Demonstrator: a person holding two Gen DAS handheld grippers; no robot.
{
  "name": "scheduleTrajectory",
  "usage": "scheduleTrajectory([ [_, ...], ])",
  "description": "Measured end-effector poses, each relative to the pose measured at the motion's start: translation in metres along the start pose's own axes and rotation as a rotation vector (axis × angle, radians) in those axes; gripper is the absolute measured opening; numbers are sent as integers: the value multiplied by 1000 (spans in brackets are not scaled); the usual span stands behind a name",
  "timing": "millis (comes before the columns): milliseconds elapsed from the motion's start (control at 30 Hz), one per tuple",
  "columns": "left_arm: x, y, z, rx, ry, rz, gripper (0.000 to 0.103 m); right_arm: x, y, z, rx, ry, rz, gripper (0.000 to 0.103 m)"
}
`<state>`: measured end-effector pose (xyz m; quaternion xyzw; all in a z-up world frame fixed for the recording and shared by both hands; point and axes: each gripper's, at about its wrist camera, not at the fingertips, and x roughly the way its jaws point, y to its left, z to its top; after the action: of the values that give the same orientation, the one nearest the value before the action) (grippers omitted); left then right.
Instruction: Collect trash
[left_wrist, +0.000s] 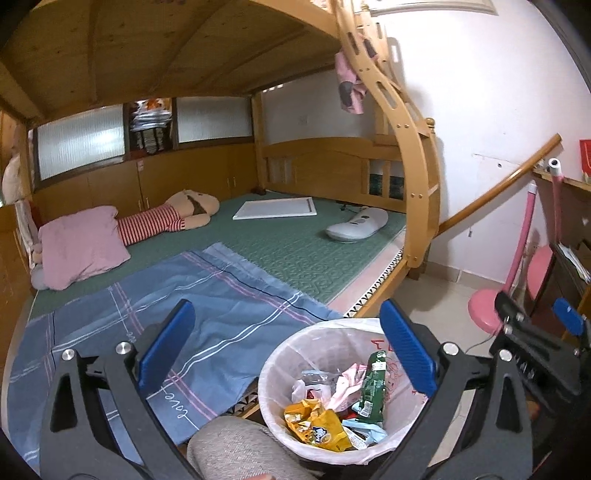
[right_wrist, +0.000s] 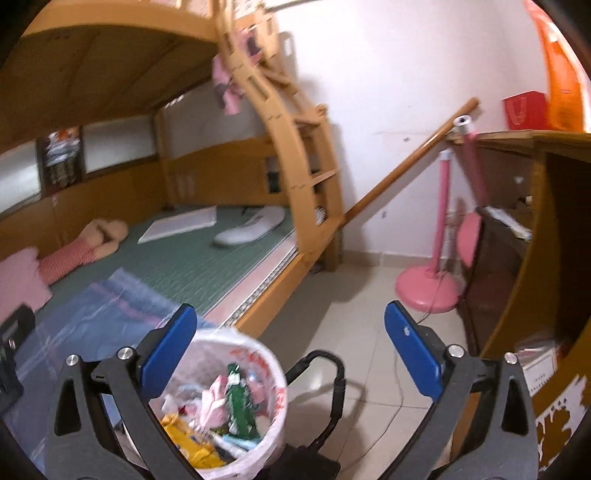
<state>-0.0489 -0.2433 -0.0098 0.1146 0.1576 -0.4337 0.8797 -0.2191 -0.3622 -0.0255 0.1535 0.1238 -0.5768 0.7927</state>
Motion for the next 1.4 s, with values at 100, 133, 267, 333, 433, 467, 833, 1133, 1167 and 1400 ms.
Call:
scheduleTrajectory([
  [100, -4, -3, 0, 14, -3, -5, 100, -9, 1, 0, -1, -39, -26, 100],
  [133, -4, -2, -1, 14, -2, -6, 100, -11, 1, 1, -5, -45, -29, 100],
  [267, -3, 0, 0, 11, -1, 3, 100, -17, 3, -2, -11, -51, -32, 100],
  [333, -2, 0, 1, 13, 1, 2, 100, -18, 5, -3, -14, -49, -32, 100],
  [433, -2, -2, 0, 12, 7, -8, 100, -19, 5, -3, -14, -51, -32, 100],
  [467, -3, -4, 0, 18, 3, -13, 100, -22, 5, -4, -14, -54, -33, 100],
  [833, -5, -1, -2, 14, 9, -10, 100, -33, 11, -7, -23, -65, -23, 100],
  [1133, -6, -2, -2, 12, 6, -2, 100, -35, 14, -6, -28, -66, -20, 100],
  [1167, -6, 0, -3, 11, 6, -3, 100, -35, 14, -6, -27, -66, -20, 100],
  [1400, -7, 0, -2, 12, 2, -1, 100, -35, 14, -5, -29, -67, -19, 100],
])
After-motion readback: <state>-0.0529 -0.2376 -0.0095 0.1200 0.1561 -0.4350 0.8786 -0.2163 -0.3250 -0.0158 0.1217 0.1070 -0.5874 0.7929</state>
